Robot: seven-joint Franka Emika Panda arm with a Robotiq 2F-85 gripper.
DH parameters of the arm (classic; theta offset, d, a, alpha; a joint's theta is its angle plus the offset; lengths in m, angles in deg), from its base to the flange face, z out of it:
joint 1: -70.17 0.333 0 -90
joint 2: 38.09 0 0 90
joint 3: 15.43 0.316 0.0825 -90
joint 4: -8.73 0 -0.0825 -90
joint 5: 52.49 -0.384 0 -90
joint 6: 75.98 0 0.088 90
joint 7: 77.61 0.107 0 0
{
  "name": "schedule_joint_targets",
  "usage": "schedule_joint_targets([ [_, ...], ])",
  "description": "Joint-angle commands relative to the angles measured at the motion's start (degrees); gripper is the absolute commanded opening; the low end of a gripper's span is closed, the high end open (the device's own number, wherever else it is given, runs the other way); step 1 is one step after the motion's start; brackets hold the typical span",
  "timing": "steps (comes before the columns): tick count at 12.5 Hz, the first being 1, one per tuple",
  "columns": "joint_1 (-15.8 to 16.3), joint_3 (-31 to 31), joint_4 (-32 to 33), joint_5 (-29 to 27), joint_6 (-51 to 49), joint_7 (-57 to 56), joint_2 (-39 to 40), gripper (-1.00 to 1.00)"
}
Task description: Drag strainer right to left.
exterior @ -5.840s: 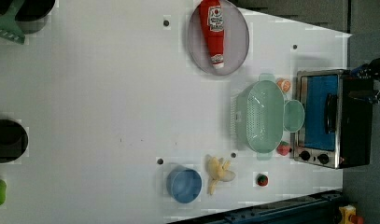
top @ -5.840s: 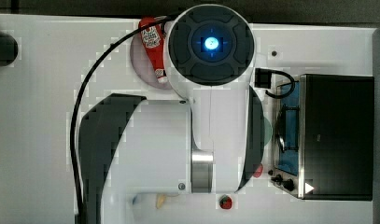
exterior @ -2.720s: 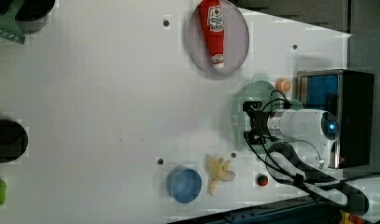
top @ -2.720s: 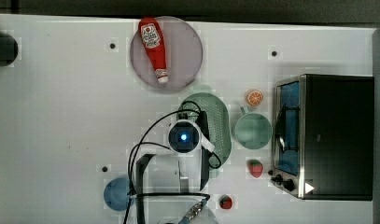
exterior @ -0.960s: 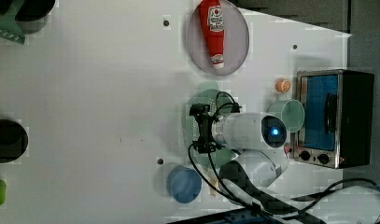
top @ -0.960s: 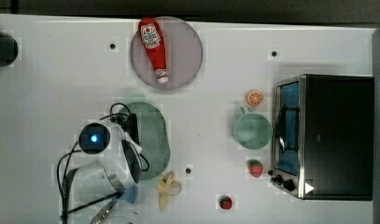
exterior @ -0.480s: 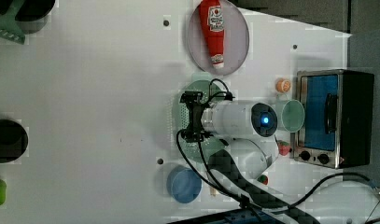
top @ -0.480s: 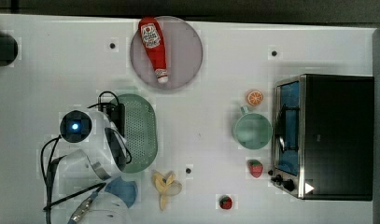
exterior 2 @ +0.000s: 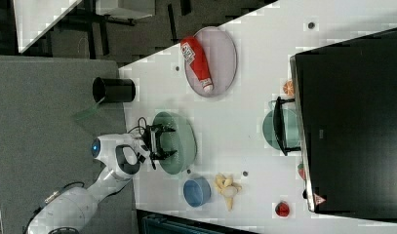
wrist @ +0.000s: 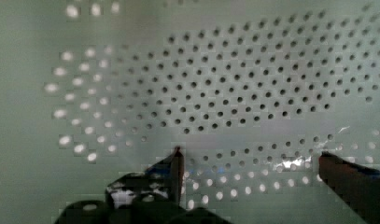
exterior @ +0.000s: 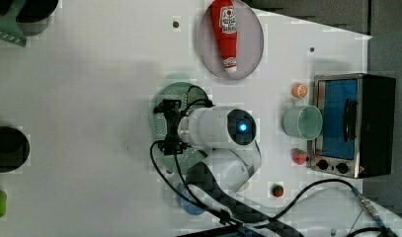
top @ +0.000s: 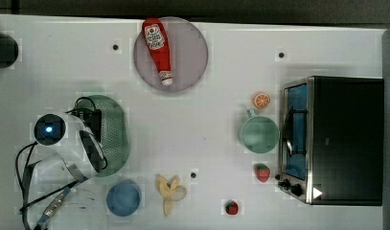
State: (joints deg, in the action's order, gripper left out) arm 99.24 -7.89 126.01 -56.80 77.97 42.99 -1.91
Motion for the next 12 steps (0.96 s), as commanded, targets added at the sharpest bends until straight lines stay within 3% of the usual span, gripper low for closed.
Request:
schedule_joint_targets([
  [1,2.6,0.7,-2.9,-1.2,-2.8,3.4,-0.8,1.00],
  [9,4.8,0.4,-5.0,-2.6,-4.2,4.4,-1.4,1.00],
  [12,4.5,-0.9,-5.0,-2.6,-14.6,-0.5,-7.8,1.00],
])
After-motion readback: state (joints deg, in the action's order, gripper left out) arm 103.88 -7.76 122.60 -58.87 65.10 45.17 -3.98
